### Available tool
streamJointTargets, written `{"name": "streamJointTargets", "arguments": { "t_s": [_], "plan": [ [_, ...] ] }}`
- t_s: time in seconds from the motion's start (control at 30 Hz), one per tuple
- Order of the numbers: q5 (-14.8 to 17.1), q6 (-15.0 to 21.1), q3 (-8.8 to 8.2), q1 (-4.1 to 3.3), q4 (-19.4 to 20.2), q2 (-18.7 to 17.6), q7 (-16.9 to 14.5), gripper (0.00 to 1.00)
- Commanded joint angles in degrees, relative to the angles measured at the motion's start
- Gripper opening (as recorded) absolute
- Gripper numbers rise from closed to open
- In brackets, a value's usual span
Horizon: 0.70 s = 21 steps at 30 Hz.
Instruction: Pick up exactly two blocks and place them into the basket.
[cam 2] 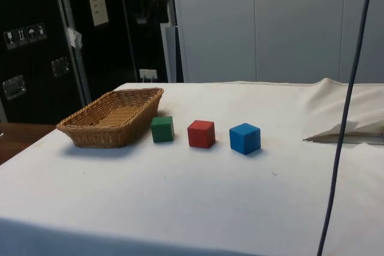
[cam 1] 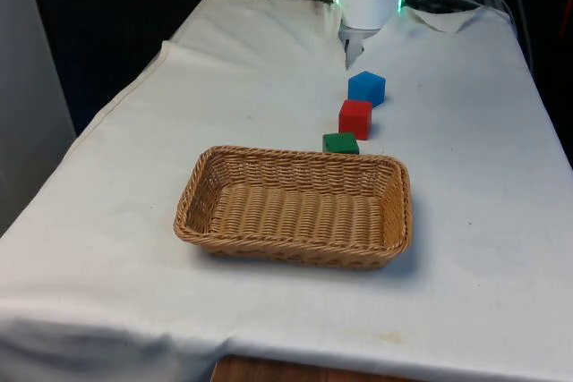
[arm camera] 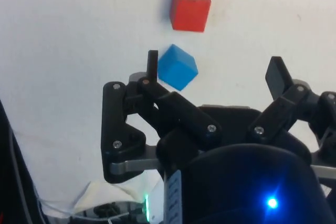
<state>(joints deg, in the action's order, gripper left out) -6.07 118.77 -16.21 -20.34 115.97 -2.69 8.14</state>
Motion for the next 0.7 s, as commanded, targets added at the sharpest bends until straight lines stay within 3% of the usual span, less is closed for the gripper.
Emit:
{"name": "streamJointTargets", "arguments": {
  "t_s": [0.0,0.2,0.43,0.47,0.5,0.67],
  "plan": [
    [0.4,0.74,0.11,0.0,-0.52,-1.09,0.23,1.0],
    [0.17,2.81,0.17,0.11,-1.15,-3.55,0.29,1.0],
    [1.43,7.79,-1.09,1.09,0.17,-5.9,-1.89,1.0],
    [0.8,7.16,-1.32,0.8,-0.17,-6.07,-1.38,1.0],
    [2.06,8.88,-1.6,1.2,0.69,-6.13,-2.69,1.0],
    [3.78,11.75,-2.69,1.43,2.06,-6.76,-5.04,1.0]
  ]
}}
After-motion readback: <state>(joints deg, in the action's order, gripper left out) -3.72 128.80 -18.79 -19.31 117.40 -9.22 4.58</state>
